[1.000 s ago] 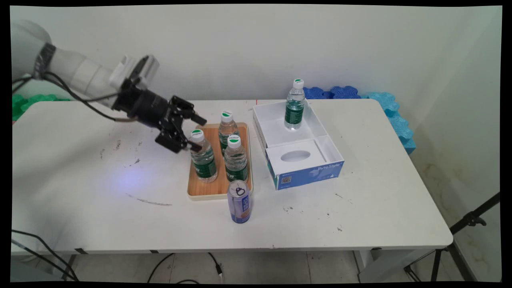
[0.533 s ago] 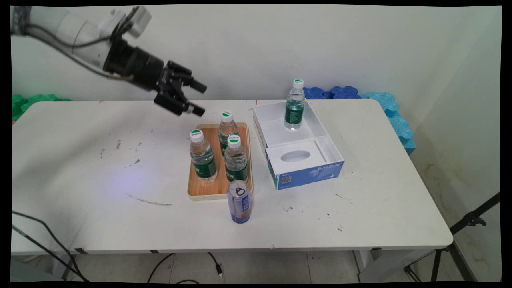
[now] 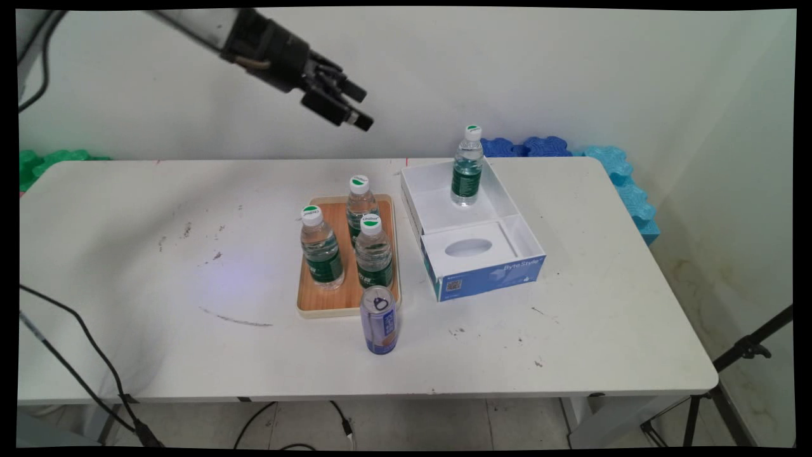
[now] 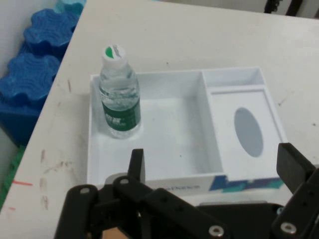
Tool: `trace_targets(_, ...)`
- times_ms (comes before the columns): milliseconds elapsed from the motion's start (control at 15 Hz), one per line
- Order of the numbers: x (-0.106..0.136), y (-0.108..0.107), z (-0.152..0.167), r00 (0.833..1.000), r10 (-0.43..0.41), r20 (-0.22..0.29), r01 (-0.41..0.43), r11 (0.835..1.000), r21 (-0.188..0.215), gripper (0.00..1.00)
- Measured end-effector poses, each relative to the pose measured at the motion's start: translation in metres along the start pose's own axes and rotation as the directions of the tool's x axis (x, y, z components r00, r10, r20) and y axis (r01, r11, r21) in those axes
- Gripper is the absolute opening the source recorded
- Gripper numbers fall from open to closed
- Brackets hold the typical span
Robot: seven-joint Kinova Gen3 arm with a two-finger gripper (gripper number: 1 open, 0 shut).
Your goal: Pick up the green bottle from the white box
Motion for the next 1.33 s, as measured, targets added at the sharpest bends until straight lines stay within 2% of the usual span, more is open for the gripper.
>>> trace_targets(333, 0.029, -0.025, 0.032, 1.0, -0.022, 0.001, 0.022, 0.999, 0.029, 1.0)
trace_targets(533, 0.038, -0.038, 0.05, 1.0, -0.028, 0.007, 0.028, 0.999, 0.043, 1.0)
trace_targets(800, 0.042, -0.05, 0.079, 1.0, -0.016, 0.027, 0.015, 0.999, 0.049, 1.0)
trace_targets(1333, 0.031, -0.075, 0.168, 0.996, 0.004, 0.094, -0.007, 1.0, 0.03, 1.0)
